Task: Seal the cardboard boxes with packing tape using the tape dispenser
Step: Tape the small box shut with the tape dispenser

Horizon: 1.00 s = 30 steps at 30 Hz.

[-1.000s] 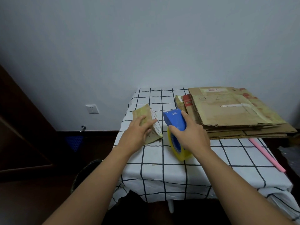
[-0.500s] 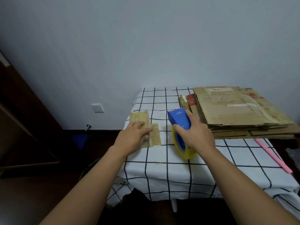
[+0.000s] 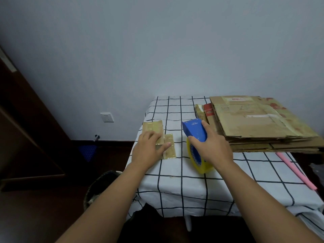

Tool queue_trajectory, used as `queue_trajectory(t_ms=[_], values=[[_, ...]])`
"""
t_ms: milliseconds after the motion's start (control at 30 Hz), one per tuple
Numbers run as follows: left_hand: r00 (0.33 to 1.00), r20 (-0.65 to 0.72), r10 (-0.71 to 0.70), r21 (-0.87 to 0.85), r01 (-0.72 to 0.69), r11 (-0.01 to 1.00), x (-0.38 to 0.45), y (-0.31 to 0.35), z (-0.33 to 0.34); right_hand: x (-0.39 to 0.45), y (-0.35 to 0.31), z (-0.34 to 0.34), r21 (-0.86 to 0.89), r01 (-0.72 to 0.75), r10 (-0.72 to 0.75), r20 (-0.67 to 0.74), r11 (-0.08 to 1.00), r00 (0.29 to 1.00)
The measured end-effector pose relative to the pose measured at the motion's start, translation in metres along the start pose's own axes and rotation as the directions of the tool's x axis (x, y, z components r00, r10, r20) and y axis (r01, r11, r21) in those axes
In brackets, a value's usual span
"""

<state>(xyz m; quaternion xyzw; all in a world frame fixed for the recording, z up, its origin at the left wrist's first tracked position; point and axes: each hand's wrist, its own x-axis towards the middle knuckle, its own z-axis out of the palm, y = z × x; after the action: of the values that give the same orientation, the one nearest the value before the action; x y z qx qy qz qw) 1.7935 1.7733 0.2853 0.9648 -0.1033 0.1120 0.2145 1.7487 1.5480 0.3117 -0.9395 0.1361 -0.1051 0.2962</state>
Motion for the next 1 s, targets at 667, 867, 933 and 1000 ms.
queue_trajectory(t_ms=[667, 867, 933, 1000], values=[[0.906, 0.325, 0.27, 0.014, -0.29, 0.957, 0.001, -0.018, -0.041, 0.002, 0.001, -0.001, 0.011, -0.01, 0.01, 0.016, 1.0, 1.0], [0.908, 0.281, 0.311, 0.04, -0.335, 0.941, -0.004, -0.008, -0.028, 0.0, 0.002, -0.002, 0.021, -0.005, 0.005, 0.019, 1.0, 1.0], [0.903, 0.228, 0.363, 0.021, -0.378, 0.926, -0.005, -0.006, -0.028, 0.0, 0.002, -0.002, 0.024, -0.003, 0.003, 0.016, 1.0, 1.0], [0.908, 0.207, 0.364, 0.037, -0.379, 0.925, -0.008, -0.005, -0.026, -0.001, 0.003, -0.002, 0.019, 0.0, -0.001, 0.015, 1.0, 1.0]])
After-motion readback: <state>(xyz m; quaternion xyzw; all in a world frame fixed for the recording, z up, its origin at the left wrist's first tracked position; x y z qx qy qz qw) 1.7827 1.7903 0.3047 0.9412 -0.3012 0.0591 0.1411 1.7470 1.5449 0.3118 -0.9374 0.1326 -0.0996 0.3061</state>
